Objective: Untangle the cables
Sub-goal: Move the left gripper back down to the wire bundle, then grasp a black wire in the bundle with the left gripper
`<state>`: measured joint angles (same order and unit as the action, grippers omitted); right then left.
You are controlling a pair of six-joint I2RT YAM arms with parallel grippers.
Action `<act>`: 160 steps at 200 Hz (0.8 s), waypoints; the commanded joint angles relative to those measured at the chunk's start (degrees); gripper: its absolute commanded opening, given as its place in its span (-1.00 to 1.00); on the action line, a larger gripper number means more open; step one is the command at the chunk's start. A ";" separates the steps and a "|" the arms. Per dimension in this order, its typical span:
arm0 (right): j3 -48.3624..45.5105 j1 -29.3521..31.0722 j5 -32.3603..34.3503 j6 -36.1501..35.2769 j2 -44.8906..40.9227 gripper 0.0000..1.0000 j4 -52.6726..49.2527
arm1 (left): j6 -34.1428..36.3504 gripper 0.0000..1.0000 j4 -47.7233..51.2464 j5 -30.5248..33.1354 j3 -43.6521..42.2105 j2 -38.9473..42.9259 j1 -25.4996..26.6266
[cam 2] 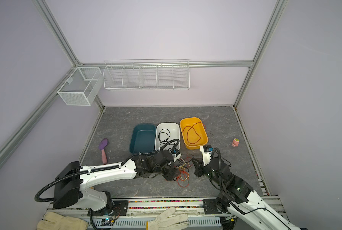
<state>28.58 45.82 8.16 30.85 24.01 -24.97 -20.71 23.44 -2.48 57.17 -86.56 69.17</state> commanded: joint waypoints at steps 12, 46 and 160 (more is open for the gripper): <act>1.94 -0.21 -2.51 1.31 -1.56 -0.87 -1.62 | 2.42 0.12 -0.59 2.90 3.17 -2.18 0.10; 2.20 -0.28 -3.92 1.54 -1.82 -0.87 -2.16 | 3.07 0.11 0.06 6.59 4.50 -3.66 0.09; 3.25 -0.28 -3.59 2.54 -3.13 -0.87 -3.22 | 3.58 -0.64 -0.96 5.12 3.97 -5.90 0.11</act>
<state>30.17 45.82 4.64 32.38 21.89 -28.53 -17.67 23.38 2.96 60.42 -92.38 69.17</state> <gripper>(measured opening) 0.066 0.200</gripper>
